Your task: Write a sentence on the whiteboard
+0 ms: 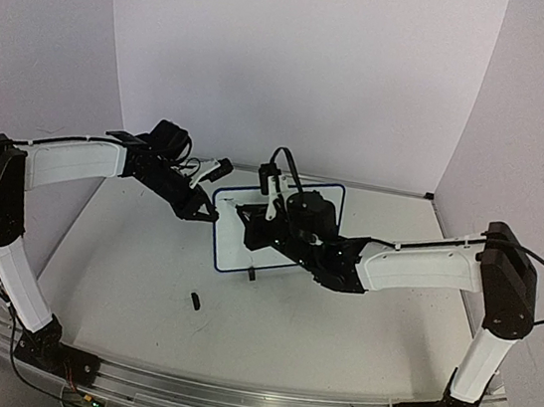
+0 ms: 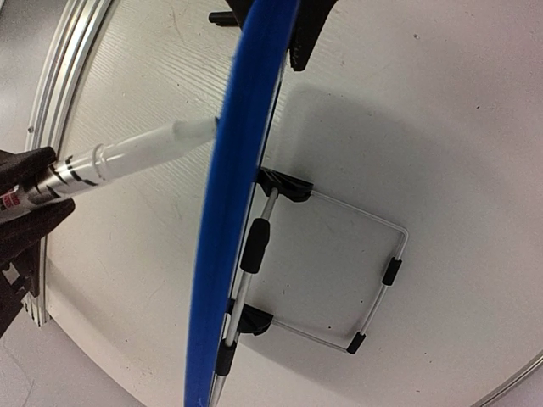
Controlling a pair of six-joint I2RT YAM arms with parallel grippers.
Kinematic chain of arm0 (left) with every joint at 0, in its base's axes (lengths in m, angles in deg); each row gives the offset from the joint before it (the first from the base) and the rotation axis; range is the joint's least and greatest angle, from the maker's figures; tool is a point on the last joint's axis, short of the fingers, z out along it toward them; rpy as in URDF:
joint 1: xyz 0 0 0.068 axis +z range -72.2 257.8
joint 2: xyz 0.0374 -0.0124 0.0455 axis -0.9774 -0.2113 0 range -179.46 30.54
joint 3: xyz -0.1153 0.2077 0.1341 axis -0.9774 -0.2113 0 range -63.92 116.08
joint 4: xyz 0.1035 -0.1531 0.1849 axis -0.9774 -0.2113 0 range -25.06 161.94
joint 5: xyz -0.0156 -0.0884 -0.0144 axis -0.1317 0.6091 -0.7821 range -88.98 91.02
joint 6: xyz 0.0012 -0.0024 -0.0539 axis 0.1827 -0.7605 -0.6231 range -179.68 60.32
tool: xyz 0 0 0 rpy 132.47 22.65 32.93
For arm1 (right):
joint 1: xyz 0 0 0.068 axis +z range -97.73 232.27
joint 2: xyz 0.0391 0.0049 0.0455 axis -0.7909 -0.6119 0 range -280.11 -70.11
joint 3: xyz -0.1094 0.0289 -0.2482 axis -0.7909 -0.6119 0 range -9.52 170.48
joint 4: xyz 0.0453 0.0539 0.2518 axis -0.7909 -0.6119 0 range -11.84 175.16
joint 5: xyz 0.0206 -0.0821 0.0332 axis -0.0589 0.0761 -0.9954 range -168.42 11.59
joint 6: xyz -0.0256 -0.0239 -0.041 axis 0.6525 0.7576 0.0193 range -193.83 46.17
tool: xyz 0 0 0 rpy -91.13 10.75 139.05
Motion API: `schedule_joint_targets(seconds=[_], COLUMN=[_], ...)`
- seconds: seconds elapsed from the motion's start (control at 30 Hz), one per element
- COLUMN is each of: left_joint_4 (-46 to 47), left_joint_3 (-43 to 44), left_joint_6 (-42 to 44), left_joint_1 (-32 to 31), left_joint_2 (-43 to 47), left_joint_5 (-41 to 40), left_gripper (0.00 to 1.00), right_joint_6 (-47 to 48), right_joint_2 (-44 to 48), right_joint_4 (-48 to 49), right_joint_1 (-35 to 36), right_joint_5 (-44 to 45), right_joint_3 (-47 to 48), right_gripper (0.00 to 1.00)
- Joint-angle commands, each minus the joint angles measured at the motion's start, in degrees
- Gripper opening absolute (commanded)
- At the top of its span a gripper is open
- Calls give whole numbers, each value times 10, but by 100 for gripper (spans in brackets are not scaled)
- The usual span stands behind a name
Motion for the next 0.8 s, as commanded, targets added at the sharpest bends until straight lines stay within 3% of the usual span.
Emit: schedule_joint_targets(seconds=[0.0,0.77], left_joint_4=[1,0], left_joint_3=[2,2], left_joint_6=[8,9], left_joint_1=[-2,-2], left_joint_2=[0,-1], left_joint_5=[-18,-22], left_gripper=[0,0], right_joint_6=[-7,-29], right_joint_2=[-7,-12], right_joint_4=[-3,-17], right_joint_1=[-1,0], right_joint_5=[24,-3], right_joint_3=[9,-31], right_gripper=[0,0])
